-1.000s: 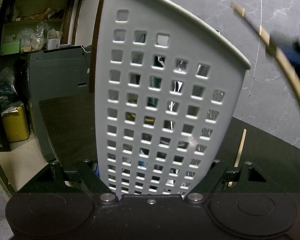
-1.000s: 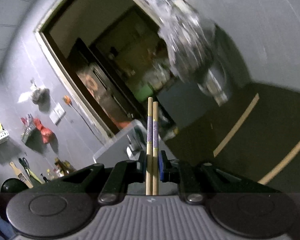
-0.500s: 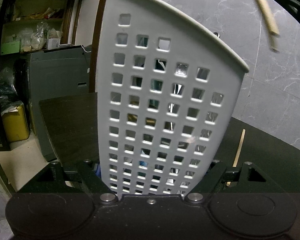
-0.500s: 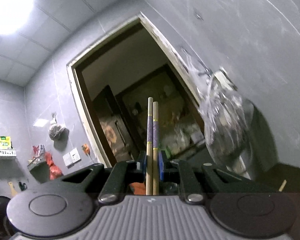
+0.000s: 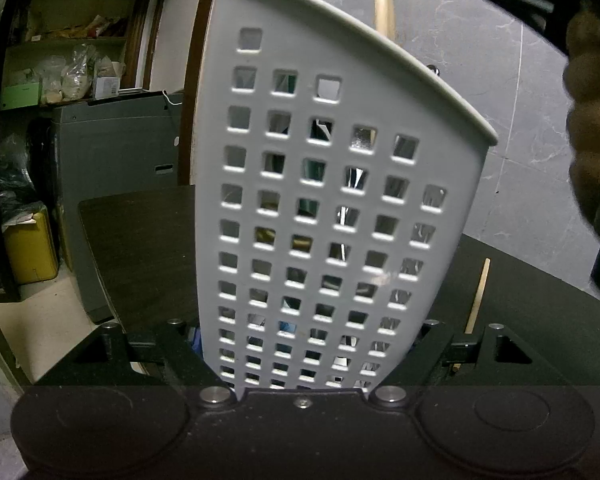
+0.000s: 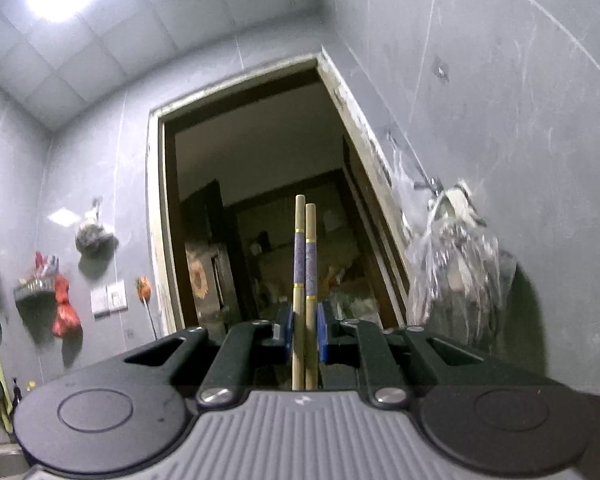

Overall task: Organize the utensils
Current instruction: 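Lower the chopsticks into the basket and open the right gripper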

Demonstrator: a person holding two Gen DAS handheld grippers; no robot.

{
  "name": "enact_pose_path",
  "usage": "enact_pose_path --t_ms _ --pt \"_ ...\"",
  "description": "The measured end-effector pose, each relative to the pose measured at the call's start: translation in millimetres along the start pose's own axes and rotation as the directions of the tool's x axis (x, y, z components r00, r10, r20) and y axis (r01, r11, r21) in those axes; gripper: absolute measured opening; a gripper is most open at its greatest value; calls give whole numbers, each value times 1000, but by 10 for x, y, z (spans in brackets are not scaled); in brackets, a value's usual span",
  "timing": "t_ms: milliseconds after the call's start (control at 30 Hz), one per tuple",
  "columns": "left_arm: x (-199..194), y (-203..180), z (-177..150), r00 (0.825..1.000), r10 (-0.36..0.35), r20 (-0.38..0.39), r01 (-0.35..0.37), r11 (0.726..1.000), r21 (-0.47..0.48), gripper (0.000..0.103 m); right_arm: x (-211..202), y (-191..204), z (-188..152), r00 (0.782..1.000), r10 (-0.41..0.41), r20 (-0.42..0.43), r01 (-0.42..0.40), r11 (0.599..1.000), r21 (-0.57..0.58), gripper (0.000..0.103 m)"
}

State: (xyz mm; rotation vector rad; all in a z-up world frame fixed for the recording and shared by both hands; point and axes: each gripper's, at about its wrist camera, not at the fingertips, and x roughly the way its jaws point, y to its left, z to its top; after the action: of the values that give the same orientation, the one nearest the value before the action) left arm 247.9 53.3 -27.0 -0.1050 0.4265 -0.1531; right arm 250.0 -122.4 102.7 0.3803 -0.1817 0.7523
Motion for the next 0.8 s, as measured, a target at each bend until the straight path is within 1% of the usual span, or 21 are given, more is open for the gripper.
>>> enact_pose_path --t_ms 267,500,700,800 --pt "-6 2 0 1000 0 0 0 1000 0 81 -52 -32 -273 995 -34 -98 32 999 -26 14" --pt "-3 1 -1 1000 0 0 0 1000 0 81 -110 -59 -447 982 -49 -182 42 998 -42 15" --pt "-5 4 -2 1000 0 0 0 1000 0 81 -165 -52 -482 979 -54 -196 41 997 -67 15" --pt "-2 0 -2 1000 0 0 0 1000 0 82 -181 -28 -481 973 -54 -223 32 994 -100 15"
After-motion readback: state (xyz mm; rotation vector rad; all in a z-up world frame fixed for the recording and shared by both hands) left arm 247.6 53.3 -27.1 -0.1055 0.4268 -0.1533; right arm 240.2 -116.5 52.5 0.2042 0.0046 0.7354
